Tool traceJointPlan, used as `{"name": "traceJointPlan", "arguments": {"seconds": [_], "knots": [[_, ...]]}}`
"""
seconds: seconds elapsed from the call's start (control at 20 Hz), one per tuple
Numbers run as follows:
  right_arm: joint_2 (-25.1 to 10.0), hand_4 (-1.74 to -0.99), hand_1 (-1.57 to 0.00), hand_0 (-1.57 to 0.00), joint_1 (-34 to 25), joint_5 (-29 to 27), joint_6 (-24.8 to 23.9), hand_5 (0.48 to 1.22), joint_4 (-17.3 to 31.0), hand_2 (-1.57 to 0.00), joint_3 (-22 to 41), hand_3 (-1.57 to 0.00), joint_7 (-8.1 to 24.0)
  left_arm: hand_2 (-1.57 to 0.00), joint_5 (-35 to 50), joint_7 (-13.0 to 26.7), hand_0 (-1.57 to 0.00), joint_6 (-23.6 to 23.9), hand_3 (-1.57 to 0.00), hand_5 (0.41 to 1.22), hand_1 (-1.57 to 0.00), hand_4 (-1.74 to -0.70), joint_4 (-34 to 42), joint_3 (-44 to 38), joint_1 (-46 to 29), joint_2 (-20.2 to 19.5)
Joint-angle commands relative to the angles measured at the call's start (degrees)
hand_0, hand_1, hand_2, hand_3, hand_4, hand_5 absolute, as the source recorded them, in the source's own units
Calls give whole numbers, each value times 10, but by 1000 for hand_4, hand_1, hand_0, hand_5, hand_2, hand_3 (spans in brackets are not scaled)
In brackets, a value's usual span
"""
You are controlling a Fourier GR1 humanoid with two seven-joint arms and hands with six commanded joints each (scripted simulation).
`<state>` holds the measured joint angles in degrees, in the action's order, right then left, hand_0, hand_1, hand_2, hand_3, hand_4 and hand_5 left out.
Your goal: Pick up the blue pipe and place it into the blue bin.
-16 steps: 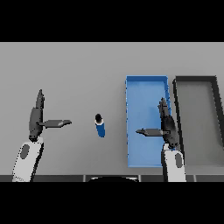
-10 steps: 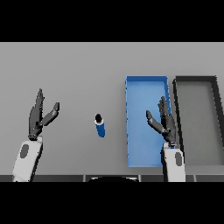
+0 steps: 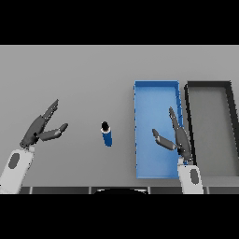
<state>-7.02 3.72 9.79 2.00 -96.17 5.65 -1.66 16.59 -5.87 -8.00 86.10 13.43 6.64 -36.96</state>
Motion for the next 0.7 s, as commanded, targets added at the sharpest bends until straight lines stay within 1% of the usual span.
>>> {"name": "traceJointPlan", "arguments": {"seconds": [0.0,0.05,0.1,0.15,0.2,0.3,0.35,0.4,0.5,0.55,0.6,0.65], "knots": [[4,-1186,1,1,2,3,-1,598,3,1,4,1,-1,1,0,-10,1,-17,1,596,1,-1090,5,9,-9,-3],[1,-1187,1,1,1,2,2,600,3,1,3,1,-9,1,5,-11,1,-33,1,583,1,-1096,16,14,-15,-9],[2,-1193,1,1,1,2,4,605,1,1,6,1,-16,1,-2,-17,1,-43,1,567,1,-1096,28,29,-21,-6],[0,-1198,1,1,3,-2,11,607,4,1,7,1,-18,1,2,-17,1,-54,1,554,1,-1102,44,37,-31,-10],[1,-1201,1,1,-6,0,7,609,1,1,6,1,-6,1,2,-7,1,-62,1,534,1,-1111,53,45,-33,-12],[4,-1208,1,1,-6,4,6,611,7,1,9,1,-3,1,-3,11,1,-75,1,503,1,-1141,69,72,-32,1],[3,-1208,1,1,1,6,7,612,7,1,11,1,-13,1,-9,9,1,-74,1,497,1,-1158,82,85,-36,9],[4,-1211,1,1,3,9,5,613,0,1,14,1,-16,1,-24,11,1,-72,1,490,1,-1170,86,99,-38,19],[7,-1217,1,1,8,7,7,615,-6,1,17,1,-12,1,-47,18,1,-62,1,475,1,-1176,83,115,-33,34],[4,-1221,1,1,9,3,8,618,-11,1,13,1,-12,1,-60,13,1,-60,1,469,1,-1181,76,121,-30,42],[9,-1223,1,1,6,8,6,619,-9,1,17,1,-6,1,-69,3,1,-55,1,466,1,-1186,72,129,-27,57],[11,-1223,1,1,7,8,5,620,-8,1,18,1,-5,1,-78,6,1,-49,1,464,1,-1186,66,136,-25,69]]}}
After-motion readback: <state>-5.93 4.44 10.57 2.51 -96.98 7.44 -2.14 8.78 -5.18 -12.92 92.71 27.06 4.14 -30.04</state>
